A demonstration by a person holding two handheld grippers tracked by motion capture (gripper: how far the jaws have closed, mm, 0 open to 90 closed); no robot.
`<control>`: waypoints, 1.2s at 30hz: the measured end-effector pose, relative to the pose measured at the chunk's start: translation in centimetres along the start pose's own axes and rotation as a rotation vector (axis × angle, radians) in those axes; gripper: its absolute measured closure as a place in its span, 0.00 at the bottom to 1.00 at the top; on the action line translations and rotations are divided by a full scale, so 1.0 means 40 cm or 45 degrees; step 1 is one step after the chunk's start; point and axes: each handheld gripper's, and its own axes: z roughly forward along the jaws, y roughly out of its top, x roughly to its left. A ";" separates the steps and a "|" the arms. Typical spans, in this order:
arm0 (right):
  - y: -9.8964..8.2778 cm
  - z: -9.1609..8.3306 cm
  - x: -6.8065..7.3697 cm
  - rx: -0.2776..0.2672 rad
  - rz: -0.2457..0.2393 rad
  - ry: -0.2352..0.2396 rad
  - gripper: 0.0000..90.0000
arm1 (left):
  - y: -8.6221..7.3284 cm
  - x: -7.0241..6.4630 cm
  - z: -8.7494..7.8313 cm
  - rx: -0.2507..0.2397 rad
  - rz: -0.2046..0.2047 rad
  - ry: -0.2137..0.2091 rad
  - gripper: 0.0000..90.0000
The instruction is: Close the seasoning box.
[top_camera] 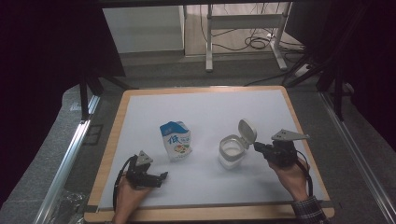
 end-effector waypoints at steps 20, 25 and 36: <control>0.066 -0.012 -0.002 -0.043 -0.020 0.032 0.97 | 0.000 0.001 0.000 -0.001 0.004 0.002 0.06; 0.070 -0.015 0.005 -0.058 -0.017 0.051 0.97 | 0.000 0.000 0.000 -0.002 0.003 0.001 0.06; 0.080 -0.007 0.031 -0.046 -0.057 0.069 0.96 | -0.001 -0.001 0.000 -0.006 -0.005 0.001 0.07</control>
